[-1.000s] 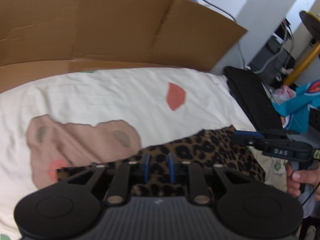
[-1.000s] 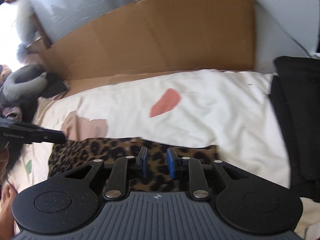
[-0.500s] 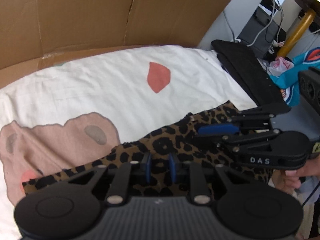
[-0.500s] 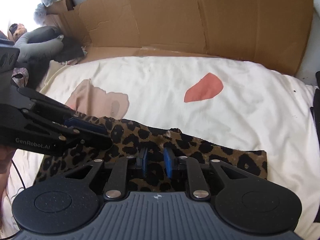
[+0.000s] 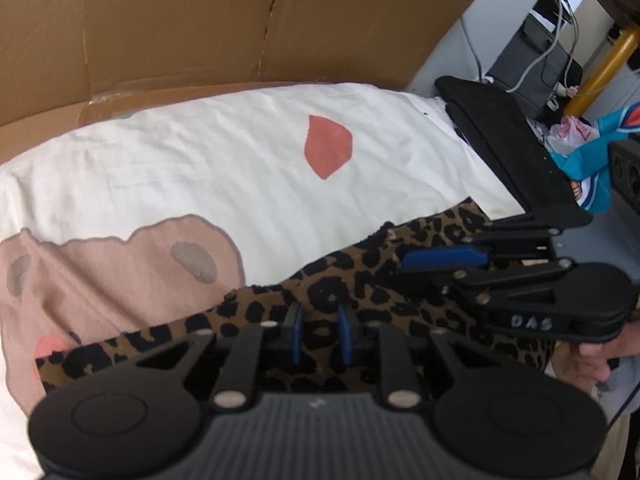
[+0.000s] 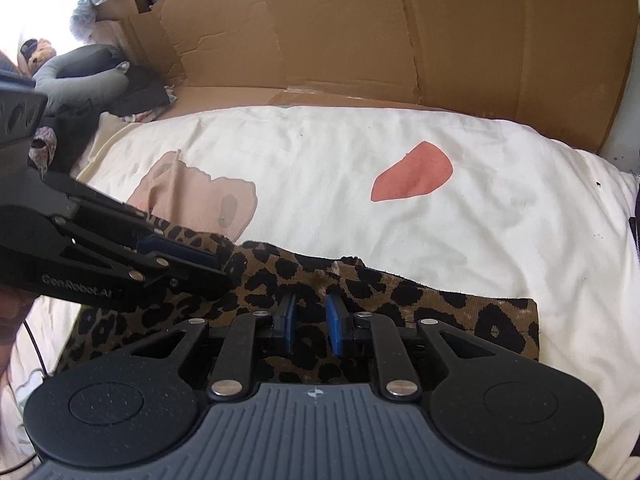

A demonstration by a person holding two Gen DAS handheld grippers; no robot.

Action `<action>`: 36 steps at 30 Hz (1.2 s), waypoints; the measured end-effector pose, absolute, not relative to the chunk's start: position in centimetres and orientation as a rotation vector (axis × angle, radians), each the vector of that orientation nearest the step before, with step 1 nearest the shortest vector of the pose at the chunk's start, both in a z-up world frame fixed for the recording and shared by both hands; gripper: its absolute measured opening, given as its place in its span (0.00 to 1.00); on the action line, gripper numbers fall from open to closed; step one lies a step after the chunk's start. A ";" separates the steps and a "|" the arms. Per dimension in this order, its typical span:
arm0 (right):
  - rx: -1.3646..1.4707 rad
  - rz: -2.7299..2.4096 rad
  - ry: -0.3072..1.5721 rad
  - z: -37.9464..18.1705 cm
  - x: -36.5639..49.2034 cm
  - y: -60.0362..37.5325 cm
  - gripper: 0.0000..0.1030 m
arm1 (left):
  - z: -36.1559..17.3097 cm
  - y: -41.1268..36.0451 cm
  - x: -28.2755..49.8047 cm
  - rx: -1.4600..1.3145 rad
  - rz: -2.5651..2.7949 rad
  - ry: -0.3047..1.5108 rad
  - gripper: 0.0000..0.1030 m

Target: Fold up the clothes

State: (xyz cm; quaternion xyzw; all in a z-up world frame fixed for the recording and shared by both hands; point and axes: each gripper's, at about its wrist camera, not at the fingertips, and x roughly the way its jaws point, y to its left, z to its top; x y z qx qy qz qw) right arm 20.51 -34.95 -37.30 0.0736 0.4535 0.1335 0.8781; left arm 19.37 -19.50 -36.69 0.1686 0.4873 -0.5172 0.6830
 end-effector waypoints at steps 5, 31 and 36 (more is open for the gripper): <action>0.211 0.236 0.898 -36.0 19.1 -35.3 0.23 | -36.6 -19.7 18.9 0.415 -1.145 1.083 0.21; 0.163 0.272 0.926 -37.6 10.3 -36.4 0.22 | -37.0 -19.3 18.8 0.392 -1.154 1.052 0.21; 0.190 0.222 0.930 -38.0 8.7 -38.6 0.22 | -37.1 -19.2 18.9 0.384 -1.156 1.049 0.21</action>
